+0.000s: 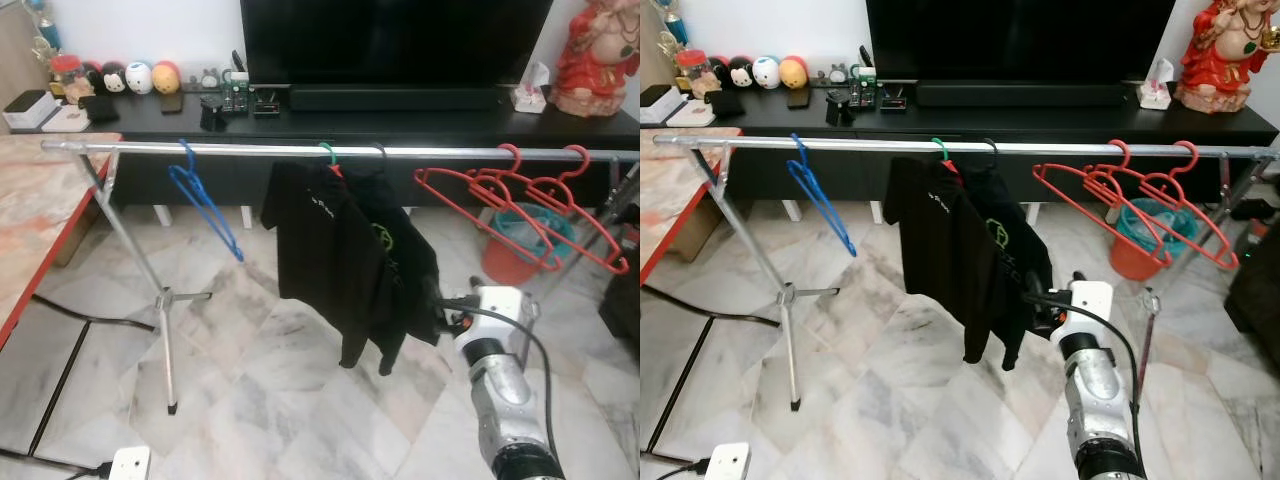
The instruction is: Hang hanger
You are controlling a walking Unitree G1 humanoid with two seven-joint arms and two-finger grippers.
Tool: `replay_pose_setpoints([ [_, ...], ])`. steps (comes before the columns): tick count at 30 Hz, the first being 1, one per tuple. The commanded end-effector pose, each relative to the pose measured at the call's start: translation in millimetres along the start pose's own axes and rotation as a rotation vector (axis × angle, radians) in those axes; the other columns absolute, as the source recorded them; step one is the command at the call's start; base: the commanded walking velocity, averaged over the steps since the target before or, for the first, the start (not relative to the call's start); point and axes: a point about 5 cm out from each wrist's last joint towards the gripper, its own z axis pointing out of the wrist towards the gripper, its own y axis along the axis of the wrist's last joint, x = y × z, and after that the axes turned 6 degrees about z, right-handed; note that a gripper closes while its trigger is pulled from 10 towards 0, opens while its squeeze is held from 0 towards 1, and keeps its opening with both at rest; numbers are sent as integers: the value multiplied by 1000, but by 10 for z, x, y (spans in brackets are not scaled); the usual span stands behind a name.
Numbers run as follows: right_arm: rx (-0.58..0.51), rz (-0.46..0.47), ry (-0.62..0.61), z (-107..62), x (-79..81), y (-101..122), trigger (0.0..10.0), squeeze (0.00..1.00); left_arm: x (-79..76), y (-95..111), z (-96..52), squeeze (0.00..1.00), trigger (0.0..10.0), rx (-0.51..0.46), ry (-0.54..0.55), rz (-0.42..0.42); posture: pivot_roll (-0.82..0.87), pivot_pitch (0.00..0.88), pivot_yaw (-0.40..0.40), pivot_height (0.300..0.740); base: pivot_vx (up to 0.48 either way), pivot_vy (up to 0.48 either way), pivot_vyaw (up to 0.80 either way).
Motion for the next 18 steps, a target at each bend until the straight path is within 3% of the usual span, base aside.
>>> replay_pose_setpoints([
  [1,-32,26,39,59,85,81,10000,0,15,-82,-16,0,10000,20,6,-15,-19,0,11,719,0,0,0],
  [10,-32,25,82,70,159,120,10000,0,17,-74,-15,0,10000,15,12,-24,-16,0,10,719,0,0,0],
  [18,-32,40,75,79,101,159,10000,0,18,-65,-14,0,10000,12,12,-26,-19,0,13,719,270,0,0],
])
